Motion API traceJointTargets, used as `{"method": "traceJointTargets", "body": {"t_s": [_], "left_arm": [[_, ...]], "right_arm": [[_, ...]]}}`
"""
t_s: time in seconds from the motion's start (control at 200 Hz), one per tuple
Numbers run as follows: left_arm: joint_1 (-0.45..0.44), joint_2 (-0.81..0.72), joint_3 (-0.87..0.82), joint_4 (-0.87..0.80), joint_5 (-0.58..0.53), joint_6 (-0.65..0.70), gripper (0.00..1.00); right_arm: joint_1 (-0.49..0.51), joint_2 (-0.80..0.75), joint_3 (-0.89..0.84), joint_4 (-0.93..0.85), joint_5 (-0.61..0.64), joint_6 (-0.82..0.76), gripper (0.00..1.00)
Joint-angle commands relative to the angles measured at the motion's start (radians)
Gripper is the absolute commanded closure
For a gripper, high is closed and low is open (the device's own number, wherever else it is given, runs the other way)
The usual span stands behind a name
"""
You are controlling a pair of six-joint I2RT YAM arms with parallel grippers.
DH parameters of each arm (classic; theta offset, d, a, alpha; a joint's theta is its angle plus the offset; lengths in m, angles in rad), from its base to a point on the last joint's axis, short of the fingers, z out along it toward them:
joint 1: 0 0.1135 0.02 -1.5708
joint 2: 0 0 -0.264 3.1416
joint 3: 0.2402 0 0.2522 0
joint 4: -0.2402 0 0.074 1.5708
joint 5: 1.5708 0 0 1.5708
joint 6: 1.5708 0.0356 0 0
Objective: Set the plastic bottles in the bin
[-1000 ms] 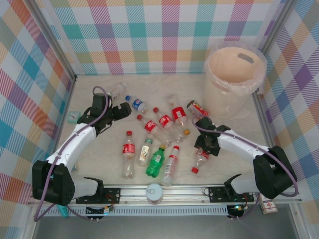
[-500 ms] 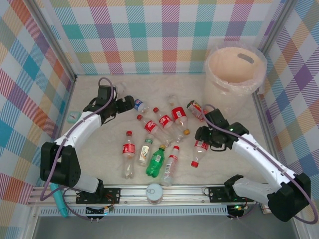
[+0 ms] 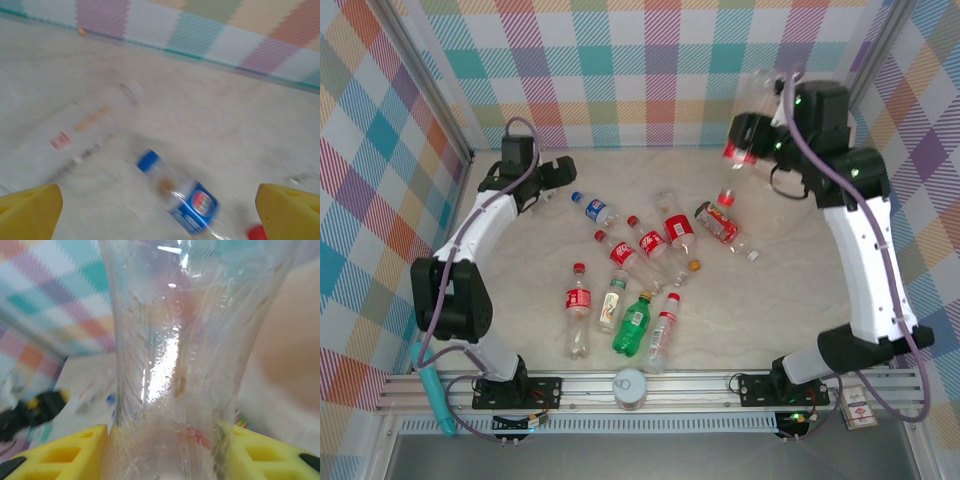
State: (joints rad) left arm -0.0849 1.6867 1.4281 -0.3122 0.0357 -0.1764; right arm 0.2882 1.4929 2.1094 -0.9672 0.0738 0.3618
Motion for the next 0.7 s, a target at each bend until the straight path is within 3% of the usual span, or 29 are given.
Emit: {"method": "traceJointTargets", "body": {"t_s": [0.0, 0.18, 0.425, 0.695], "left_arm": [[0.045, 0.08, 0.055, 0.012, -0.064, 0.109, 0.01], [0.098, 0.248, 0.178, 0.016, -0.035, 0.162, 0.01], [0.147, 0.441, 0.339, 0.008, 0.041, 0.234, 0.01], [0.167, 0.635, 0.568, -0.113, 0.073, 0.275, 0.0]], "right_arm": [[-0.105, 0.078, 0.083, -0.004, 0.07, -0.078, 0.49], [-0.263, 0.134, 0.081, 0.117, 0.059, -0.04, 0.5], [-0.43, 0.147, -0.006, 0.184, -0.057, 0.047, 0.51], [-0.483, 0.198, -0.013, 0.246, -0.072, 0.094, 0.5]]}}
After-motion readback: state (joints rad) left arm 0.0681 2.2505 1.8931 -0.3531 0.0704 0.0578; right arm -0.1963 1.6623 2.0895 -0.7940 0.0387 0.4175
